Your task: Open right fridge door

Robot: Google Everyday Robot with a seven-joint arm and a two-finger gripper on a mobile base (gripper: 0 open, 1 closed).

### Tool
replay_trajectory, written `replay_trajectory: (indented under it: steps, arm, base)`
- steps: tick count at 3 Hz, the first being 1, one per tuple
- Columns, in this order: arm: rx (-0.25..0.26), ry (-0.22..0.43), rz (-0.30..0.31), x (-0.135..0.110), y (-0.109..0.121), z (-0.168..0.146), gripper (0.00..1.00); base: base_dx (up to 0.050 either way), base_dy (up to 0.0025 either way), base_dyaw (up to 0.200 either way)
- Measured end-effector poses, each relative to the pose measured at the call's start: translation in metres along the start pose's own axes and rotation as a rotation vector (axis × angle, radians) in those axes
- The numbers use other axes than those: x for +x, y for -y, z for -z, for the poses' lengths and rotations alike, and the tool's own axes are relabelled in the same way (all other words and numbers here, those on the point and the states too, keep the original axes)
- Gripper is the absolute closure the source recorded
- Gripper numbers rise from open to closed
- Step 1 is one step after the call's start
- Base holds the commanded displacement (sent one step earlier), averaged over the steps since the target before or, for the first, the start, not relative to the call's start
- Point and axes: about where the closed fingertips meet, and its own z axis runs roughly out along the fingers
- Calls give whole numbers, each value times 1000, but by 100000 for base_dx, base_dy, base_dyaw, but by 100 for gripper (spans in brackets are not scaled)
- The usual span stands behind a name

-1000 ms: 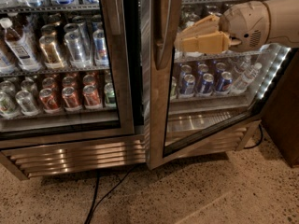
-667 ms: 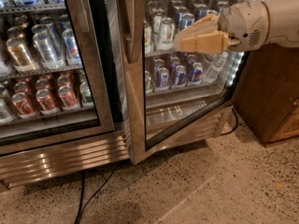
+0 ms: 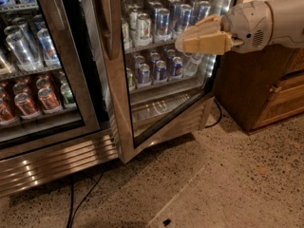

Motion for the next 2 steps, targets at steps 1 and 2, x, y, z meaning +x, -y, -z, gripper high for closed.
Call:
replay_trajectory:
  steps: [1, 2]
  arm:
    - [-1, -1, 0, 0, 0, -1, 82]
    - [-6, -6, 4, -5, 10, -10, 59]
  base:
    - [0, 0, 0]
    - [0, 0, 0]
